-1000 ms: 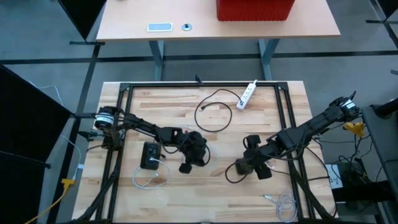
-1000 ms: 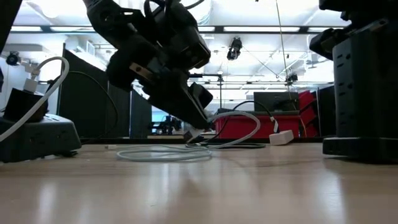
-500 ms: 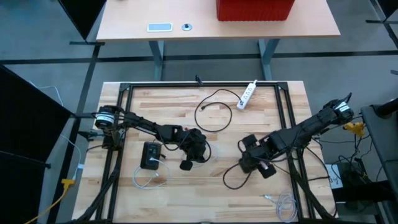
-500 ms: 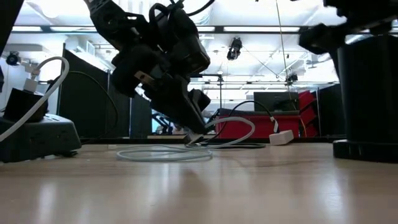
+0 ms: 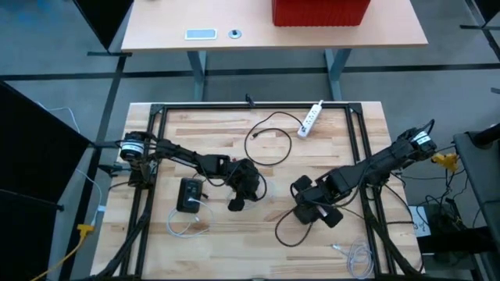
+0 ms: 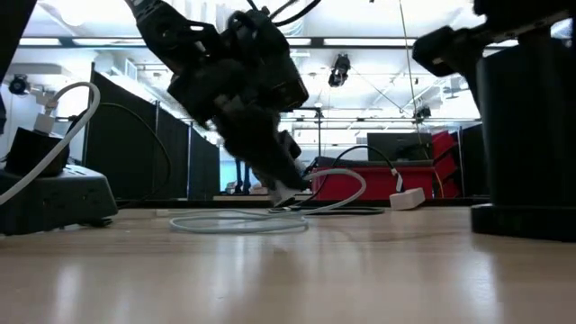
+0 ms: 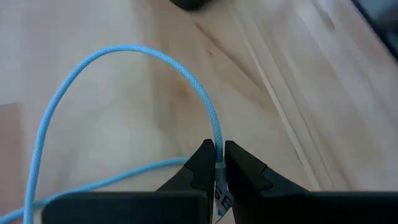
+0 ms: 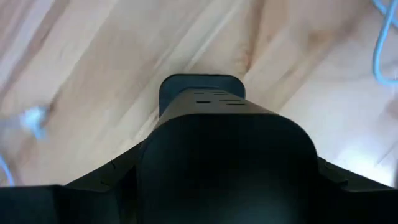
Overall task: Insert USB
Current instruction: Insert the top white charger cable into the right black outlet extension
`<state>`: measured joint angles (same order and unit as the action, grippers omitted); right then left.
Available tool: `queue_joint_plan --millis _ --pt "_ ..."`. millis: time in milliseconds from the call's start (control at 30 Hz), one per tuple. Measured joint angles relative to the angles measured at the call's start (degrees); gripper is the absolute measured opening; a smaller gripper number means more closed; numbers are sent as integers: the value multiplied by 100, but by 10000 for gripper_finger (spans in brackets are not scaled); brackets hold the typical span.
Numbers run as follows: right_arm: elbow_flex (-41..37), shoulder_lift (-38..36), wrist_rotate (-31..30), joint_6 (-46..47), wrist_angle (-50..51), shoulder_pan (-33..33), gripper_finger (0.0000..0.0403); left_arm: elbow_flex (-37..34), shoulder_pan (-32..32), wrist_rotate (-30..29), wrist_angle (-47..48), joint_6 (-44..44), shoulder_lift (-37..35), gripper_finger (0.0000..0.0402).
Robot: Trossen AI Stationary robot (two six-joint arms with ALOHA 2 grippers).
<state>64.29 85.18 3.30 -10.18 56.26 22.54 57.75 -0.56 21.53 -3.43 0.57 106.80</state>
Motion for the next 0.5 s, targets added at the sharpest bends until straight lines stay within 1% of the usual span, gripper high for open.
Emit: queue_joint_plan --millis 67,133,200,267,400,500 --pt "-33 -13 -93 472 -48 -19 263 5 90 -5 -191 -464 0 15" --pt "-47 -38 -141 678 -52 -15 263 5 152 -60 -307 -834 0 15" --pt "-46 -52 -179 984 -63 -16 263 3 162 -304 -314 -1303 0 15" --pt "-44 -96 -202 1314 -31 -18 263 3 182 -566 -300 -1924 0 15" --pt "-42 -200 -234 1827 83 -25 263 3 220 -773 -220 -3154 0 15" --pt "-31 -225 -247 2115 81 -26 263 3 216 -761 -254 -4121 0 15"
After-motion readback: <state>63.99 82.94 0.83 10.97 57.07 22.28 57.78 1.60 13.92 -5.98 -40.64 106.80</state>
